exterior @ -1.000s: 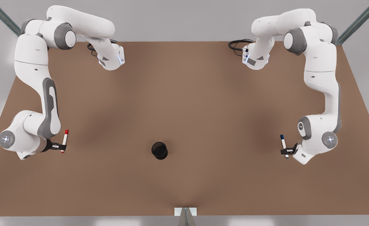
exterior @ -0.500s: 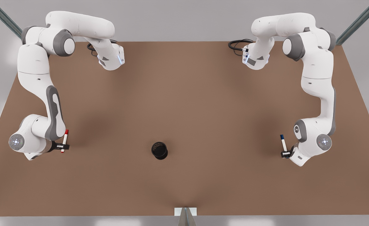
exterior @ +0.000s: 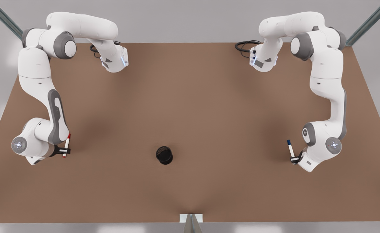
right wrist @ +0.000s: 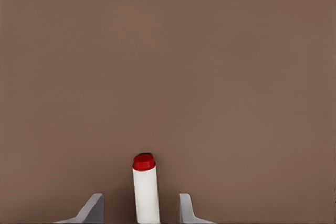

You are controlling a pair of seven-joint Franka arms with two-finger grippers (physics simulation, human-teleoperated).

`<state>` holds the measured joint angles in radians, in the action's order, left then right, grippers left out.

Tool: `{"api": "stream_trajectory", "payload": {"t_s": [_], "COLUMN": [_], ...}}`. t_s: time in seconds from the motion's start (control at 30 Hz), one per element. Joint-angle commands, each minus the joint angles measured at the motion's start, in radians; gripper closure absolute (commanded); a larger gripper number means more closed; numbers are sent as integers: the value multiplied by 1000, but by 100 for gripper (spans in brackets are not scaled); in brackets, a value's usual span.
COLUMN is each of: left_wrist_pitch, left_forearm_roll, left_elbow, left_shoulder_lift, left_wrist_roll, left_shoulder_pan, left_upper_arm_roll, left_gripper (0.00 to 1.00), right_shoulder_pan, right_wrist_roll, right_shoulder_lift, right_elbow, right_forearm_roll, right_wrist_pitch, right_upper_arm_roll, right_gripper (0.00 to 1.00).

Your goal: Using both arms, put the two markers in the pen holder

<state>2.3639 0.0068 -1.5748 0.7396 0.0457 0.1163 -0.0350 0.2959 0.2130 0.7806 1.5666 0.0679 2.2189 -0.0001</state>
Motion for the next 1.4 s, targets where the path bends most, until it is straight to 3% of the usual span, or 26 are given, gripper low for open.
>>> {"api": "stream_trajectory", "payload": {"t_s": [0.0,0.17,0.3,0.37,0.5,0.63,0.67,0.73,0.83,1.07,1.37], "left_wrist_pitch": [-104,-377,-388,-367,-98,161,219,328,544,574,561], "left_forearm_roll": [-16,-51,-94,-88,-84,-79,-79,-79,-79,-84,-73], "left_elbow": [-1,16,78,179,314,338,343,427,449,444,272], "left_shoulder_lift": [-61,-224,-250,-211,-100,-57,-45,23,78,103,75], "left_wrist_roll": [177,194,33,-75,-300,-553,-602,-776,-871,-880,-862], "left_shoulder_pan": [-36,-52,-90,-199,-354,-429,-471,-648,-679,-699,-707], "left_upper_arm_roll": [-11,-203,-376,-376,-371,-361,-332,-165,-129,-123,-123], "left_gripper": [79,79,79,79,79,79,79,79,79,79,79], "right_shoulder_pan": [3,12,11,9,9,9,9,12,11,8,-6], "right_wrist_roll": [71,72,72,72,74,74,74,82,92,60,-92], "right_shoulder_lift": [2,6,6,8,6,3,0,-11,-57,-199,-311], "right_elbow": [0,1,1,1,13,13,13,13,12,3,-59], "right_forearm_roll": [-2,-3,-3,-3,-3,-3,-3,-3,-3,-3,4], "right_wrist_pitch": [18,24,25,25,39,38,36,25,2,-70,-90], "right_upper_arm_roll": [0,12,12,12,12,12,14,22,43,152,354], "right_gripper": [40,48,56,58,62,70,71,72,72,72,72]}}
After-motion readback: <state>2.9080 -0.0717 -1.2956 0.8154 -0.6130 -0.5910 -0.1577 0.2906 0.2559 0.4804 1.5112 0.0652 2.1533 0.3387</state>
